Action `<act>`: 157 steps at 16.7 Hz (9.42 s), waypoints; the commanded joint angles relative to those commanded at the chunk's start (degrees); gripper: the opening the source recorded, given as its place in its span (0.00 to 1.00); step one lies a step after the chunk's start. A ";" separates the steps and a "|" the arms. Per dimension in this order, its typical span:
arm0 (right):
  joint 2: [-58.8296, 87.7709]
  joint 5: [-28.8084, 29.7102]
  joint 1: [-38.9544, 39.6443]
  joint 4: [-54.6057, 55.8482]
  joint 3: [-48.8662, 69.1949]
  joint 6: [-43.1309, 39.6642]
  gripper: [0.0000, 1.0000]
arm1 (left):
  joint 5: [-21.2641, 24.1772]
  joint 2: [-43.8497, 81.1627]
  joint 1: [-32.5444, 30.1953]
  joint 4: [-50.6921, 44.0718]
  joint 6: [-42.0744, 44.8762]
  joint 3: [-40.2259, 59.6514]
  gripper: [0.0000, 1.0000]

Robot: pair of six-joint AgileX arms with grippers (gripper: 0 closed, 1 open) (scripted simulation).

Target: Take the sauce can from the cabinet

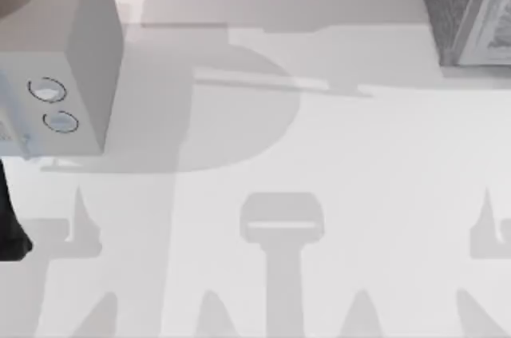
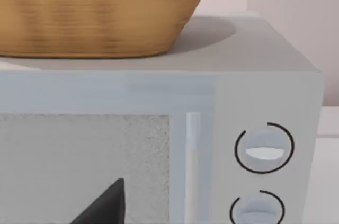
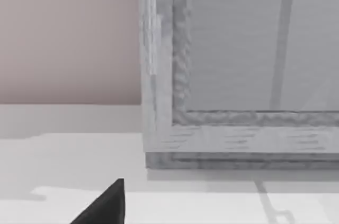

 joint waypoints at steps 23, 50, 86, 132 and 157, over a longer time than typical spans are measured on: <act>66.55 9.94 9.18 -20.94 86.83 0.75 1.00 | 0.00 0.00 0.00 0.00 0.00 0.00 1.00; 89.72 15.92 14.37 -21.97 111.10 1.27 1.00 | 0.00 0.00 0.00 0.00 0.00 0.00 1.00; 102.56 13.71 12.18 -23.65 125.83 1.33 0.00 | 0.00 0.00 0.00 0.00 0.00 0.00 1.00; 0.00 0.00 0.00 0.00 0.00 0.00 0.00 | 0.00 0.00 0.00 0.00 0.00 0.00 1.00; 100.58 -19.44 13.00 60.38 37.80 1.07 0.00 | 0.00 0.00 0.00 0.00 0.00 0.00 1.00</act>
